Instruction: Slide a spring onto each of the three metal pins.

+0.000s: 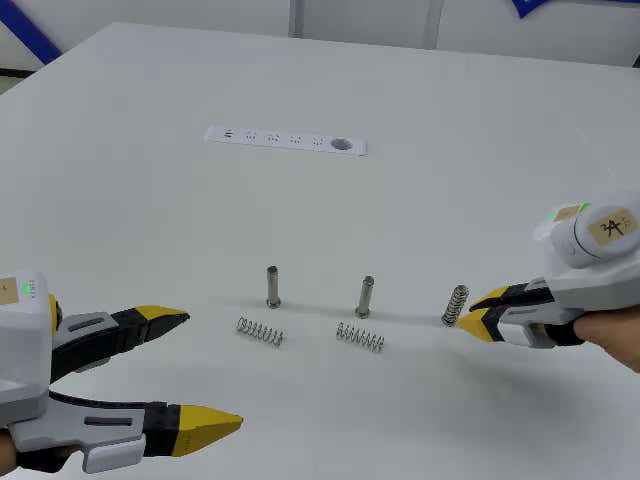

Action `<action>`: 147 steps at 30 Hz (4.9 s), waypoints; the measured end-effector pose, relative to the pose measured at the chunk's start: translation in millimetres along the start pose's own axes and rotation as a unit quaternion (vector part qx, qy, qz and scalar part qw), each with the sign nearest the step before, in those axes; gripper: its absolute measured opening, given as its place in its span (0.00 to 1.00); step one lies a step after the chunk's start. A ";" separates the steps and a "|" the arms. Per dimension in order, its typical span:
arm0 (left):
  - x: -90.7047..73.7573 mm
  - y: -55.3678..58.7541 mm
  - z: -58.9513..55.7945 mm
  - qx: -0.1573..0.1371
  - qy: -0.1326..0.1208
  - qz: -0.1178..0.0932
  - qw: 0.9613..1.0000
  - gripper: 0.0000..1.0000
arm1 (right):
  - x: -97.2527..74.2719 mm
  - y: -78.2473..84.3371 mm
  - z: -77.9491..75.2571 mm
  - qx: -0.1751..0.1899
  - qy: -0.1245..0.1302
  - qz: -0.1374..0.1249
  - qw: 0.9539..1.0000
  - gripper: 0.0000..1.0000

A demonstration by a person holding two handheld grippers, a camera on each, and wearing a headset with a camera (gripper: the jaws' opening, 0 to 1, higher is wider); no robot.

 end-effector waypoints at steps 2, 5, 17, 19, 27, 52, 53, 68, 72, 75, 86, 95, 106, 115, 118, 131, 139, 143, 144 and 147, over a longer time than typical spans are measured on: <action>0.7 -0.5 -0.6 0.001 0.001 0.001 1.000 0.79 | 0.4 -0.1 6.0 -0.003 -0.007 0.000 1.000 0.14; 1.5 -0.8 -1.5 0.001 0.003 0.002 1.000 0.79 | 2.8 -3.2 15.1 -0.011 -0.019 -0.001 1.000 0.14; 1.4 -3.6 -4.1 0.005 0.003 0.003 1.000 0.79 | 35.7 -31.8 44.4 -0.063 -0.082 -0.002 0.995 0.14; 0.8 -3.5 -4.5 0.006 0.002 0.004 1.000 0.79 | 41.7 -34.8 48.1 -0.070 -0.091 0.000 0.993 0.14; 0.6 -2.7 -5.6 0.005 0.000 0.005 1.000 0.78 | 69.3 -43.9 64.3 -0.101 -0.123 0.015 0.987 0.14; -3.0 2.7 -3.0 -0.001 -0.006 0.002 1.000 0.78 | 110.0 -38.7 68.6 -0.127 -0.145 0.071 0.979 0.14; -3.0 2.8 -2.9 -0.001 -0.006 0.001 1.000 0.78 | 110.4 -38.4 68.9 -0.127 -0.146 0.072 0.978 0.14; -1.0 -0.6 -4.5 0.001 -0.001 -0.004 1.000 0.78 | 103.7 -42.0 72.8 -0.120 -0.146 0.067 0.980 0.12; 3.6 -4.3 -6.5 0.004 0.007 -0.006 1.000 0.77 | 93.7 -49.0 74.8 -0.123 -0.144 0.050 0.981 0.11; 8.4 -6.1 -8.4 0.006 0.017 -0.003 1.000 0.77 | 84.2 -54.1 76.6 -0.125 -0.141 0.037 0.981 0.11; 28.2 -19.8 -14.8 0.011 0.056 -0.004 0.998 0.72 | 48.7 -85.4 92.1 -0.079 -0.151 -0.055 0.984 0.11; 43.0 -26.8 -15.8 0.005 0.076 -0.009 0.997 0.63 | 32.4 -118.3 116.2 -0.060 -0.182 -0.118 0.974 0.11; 58.8 -40.8 -16.7 -0.043 0.100 -0.056 0.993 0.46 | 25.5 -136.3 136.7 -0.040 -0.213 -0.159 0.963 0.11; 62.3 -45.6 -17.2 -0.050 0.113 -0.068 0.990 0.31 | 25.8 -140.1 143.1 -0.034 -0.224 -0.172 0.959 0.11; 63.8 -47.1 -17.6 -0.050 0.117 -0.073 0.989 0.27 | 25.7 -140.5 144.2 -0.032 -0.227 -0.176 0.957 0.11; 62.2 -47.6 -17.9 -0.029 0.123 -0.072 0.989 0.12 | 19.6 -138.7 139.7 -0.049 -0.223 -0.173 0.958 0.11; 61.7 -47.3 -16.7 -0.016 0.118 -0.066 0.991 0.12 | 13.6 -135.4 137.3 -0.062 -0.219 -0.168 0.959 0.11; 63.1 -46.4 -17.0 -0.008 0.117 -0.062 0.991 0.12 | 13.3 -133.4 136.5 -0.067 -0.218 -0.164 0.960 0.11; 63.1 -46.5 -16.8 -0.008 0.117 -0.062 0.991 0.12 | 13.4 -133.3 136.2 -0.067 -0.218 -0.165 0.960 0.11; 63.1 -47.1 -16.2 -0.008 0.116 -0.063 0.991 0.13 | 12.3 -134.5 136.3 -0.068 -0.218 -0.167 0.959 0.11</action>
Point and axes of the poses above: the centre of the closed fingertips' face, and the gripper's own axes: x roughly forward along the fingers, z roughly to its left, y roughly out of its underside, the point moved 8 cm from there along -x, roughly backward along the fingers, and after that the axes turned 15 degrees about -z, right-handed, at the moved point
